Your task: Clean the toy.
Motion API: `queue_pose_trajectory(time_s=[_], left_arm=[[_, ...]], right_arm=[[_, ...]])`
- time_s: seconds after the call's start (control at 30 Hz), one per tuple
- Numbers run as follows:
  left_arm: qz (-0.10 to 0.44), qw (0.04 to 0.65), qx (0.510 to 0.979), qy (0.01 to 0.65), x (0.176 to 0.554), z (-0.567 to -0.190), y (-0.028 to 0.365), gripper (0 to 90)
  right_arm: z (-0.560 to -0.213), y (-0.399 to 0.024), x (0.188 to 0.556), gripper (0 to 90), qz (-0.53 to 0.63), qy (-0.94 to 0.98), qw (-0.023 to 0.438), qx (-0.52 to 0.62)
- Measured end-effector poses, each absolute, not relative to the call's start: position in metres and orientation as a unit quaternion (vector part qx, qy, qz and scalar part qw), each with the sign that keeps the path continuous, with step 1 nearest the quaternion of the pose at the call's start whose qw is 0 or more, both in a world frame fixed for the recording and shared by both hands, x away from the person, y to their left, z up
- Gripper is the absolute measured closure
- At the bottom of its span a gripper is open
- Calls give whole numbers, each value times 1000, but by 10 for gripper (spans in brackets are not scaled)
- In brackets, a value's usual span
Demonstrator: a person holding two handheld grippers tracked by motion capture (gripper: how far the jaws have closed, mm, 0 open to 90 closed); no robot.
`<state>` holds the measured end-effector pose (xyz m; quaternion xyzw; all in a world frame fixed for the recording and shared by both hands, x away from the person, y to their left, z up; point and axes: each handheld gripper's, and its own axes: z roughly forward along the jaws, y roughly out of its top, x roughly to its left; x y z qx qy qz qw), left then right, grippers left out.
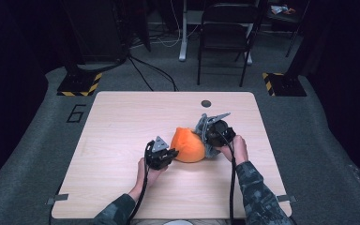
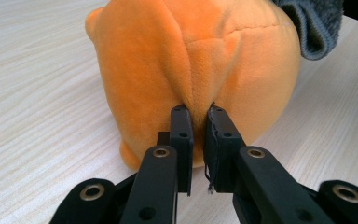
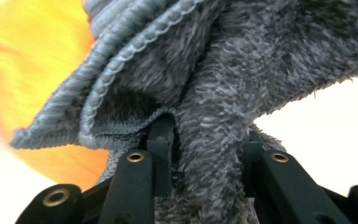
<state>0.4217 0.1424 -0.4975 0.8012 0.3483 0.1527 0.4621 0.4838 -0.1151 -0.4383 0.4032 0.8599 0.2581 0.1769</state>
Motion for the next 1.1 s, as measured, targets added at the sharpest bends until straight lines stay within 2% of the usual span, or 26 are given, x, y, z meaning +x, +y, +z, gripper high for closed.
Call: queue_pose_trajectory(time_s=[0.2,0.43,0.57,0.77,0.83,1.1], left_arm=[[152,463,802,346,422,-498,143,818],[150,468,798,349,424,-501,146,818],[151,466,800,346,423,-500,145,818],[146,469,799,346,422,-500,144,817],[148,470,799,345,422,-501,143,816],[155,471,800,339,422,-500,142,815]], right_arm=[[-451,-123,490,676,237,858,167,425],[-423,-118,479,692,279,852,197,397],[-403,-105,466,693,333,845,187,374],[-392,-76,447,697,372,851,180,324],[-392,-70,445,697,379,851,193,308],[-418,-68,456,698,339,863,192,321]])
